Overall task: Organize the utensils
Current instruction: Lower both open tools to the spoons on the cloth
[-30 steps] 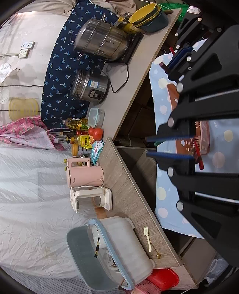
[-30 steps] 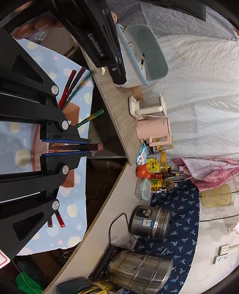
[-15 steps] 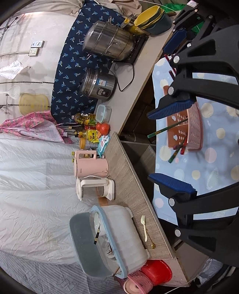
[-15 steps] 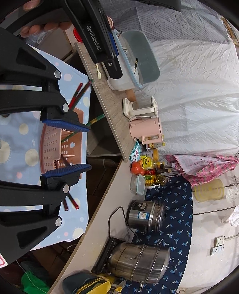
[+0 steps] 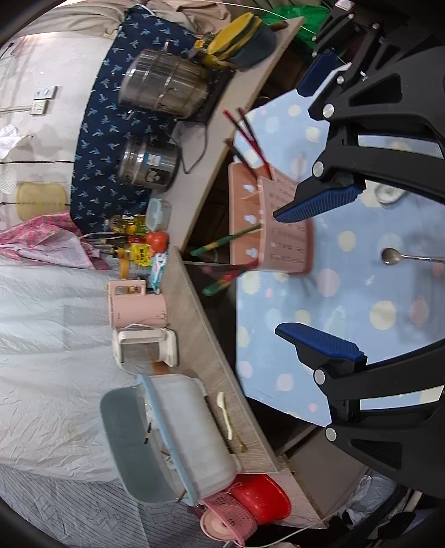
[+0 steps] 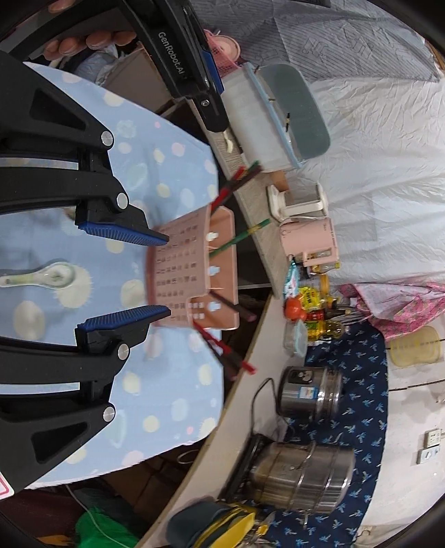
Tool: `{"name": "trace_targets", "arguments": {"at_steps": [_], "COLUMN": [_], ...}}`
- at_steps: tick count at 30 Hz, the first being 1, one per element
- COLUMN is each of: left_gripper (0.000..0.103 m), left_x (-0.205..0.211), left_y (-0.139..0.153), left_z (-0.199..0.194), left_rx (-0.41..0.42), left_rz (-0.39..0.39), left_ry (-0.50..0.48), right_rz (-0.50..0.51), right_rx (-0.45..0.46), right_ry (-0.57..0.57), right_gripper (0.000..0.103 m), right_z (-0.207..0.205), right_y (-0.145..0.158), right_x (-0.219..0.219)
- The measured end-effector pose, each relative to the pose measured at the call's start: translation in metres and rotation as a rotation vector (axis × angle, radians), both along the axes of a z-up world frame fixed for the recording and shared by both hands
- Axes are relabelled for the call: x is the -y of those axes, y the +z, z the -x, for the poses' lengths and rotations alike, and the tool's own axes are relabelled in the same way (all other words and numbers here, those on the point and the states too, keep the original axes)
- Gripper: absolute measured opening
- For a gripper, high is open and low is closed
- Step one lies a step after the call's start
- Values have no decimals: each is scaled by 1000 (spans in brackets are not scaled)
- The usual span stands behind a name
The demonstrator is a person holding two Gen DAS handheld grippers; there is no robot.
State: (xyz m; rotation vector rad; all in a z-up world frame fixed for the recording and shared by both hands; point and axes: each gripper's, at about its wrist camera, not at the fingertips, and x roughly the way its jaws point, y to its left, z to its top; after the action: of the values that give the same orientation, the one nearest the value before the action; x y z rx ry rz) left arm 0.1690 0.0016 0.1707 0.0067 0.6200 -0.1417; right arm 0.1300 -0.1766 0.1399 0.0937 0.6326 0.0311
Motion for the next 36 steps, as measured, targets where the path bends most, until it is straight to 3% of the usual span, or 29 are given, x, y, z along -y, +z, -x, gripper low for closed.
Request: {"name": "trace_targets", "arguments": {"at_steps": [14, 21, 31, 36], "left_gripper": [57, 55, 53, 51], "left_x": [-7, -6, -2, 2], "left_y": [-124, -168, -197, -203], "left_z": [44, 61, 69, 67], "left_rx": [-213, -275, -331, -348], "left_rz": [-37, -49, -29, -18], "left_ry": [35, 25, 0, -15], "right_rz": [-5, -15, -18, -26], "right_rx": [-207, -274, -310, -321], "right_ry": [-15, -1, 12, 6], "right_gripper": [35, 35, 33, 27], "right_z": [48, 52, 42, 37], "right_y": [-99, -136, -160, -165], "right_x": [0, -11, -19, -17]}}
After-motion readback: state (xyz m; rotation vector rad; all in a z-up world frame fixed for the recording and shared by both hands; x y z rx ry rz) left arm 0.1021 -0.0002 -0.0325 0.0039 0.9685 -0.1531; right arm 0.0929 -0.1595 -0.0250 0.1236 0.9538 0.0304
